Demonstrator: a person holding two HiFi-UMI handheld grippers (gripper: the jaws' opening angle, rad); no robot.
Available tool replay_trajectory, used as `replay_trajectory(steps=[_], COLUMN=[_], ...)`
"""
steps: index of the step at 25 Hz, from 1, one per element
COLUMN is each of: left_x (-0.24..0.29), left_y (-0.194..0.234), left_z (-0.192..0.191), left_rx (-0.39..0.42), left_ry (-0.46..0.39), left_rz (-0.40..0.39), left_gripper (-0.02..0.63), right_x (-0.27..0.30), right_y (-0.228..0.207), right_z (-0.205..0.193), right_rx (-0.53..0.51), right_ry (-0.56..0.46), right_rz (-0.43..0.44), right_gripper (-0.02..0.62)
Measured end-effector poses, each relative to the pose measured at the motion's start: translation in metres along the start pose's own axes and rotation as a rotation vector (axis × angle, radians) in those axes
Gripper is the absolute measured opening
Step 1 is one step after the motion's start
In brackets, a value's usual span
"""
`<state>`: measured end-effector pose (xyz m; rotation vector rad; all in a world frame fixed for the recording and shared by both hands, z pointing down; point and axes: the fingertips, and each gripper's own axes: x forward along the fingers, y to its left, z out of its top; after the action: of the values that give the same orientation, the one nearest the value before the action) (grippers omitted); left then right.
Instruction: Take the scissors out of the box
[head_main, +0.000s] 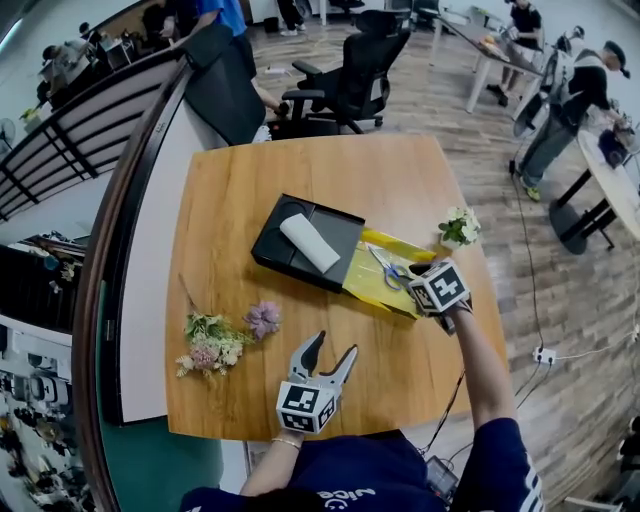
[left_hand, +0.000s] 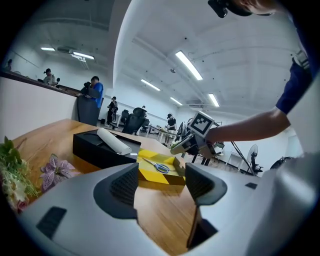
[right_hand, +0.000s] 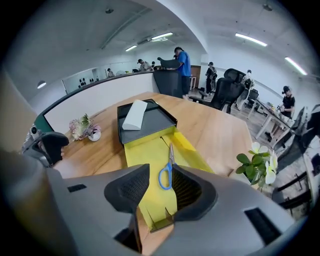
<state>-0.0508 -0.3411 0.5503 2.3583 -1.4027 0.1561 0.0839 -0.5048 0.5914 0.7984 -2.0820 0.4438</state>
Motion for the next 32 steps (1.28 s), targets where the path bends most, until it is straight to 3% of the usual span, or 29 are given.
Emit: replay_trajectory(steps=[15, 26, 32], left_x=[0.017, 0.025, 0.024], left_y=[0.018, 0.023, 0.023], left_z=[0.003, -0.008, -0.011], left_rx=[-0.028, -0.051, -0.062], left_ry=[0.014, 0.046, 0.054], left_rz=[0.170, 0.216, 0.227], left_gripper=[0.293, 0.293, 0.293], right_x=[0.078, 0.109, 0.111], right_y=[-0.030, -0.030, -0.030], right_z=[-0.027, -0.051, -0.050], right_rx=[0.022, 0.032, 0.076], right_ry=[0.227, 0.364, 0.344], right_rz=[0.087, 0.103, 0.101], right_gripper=[0.152, 0.159, 0.155])
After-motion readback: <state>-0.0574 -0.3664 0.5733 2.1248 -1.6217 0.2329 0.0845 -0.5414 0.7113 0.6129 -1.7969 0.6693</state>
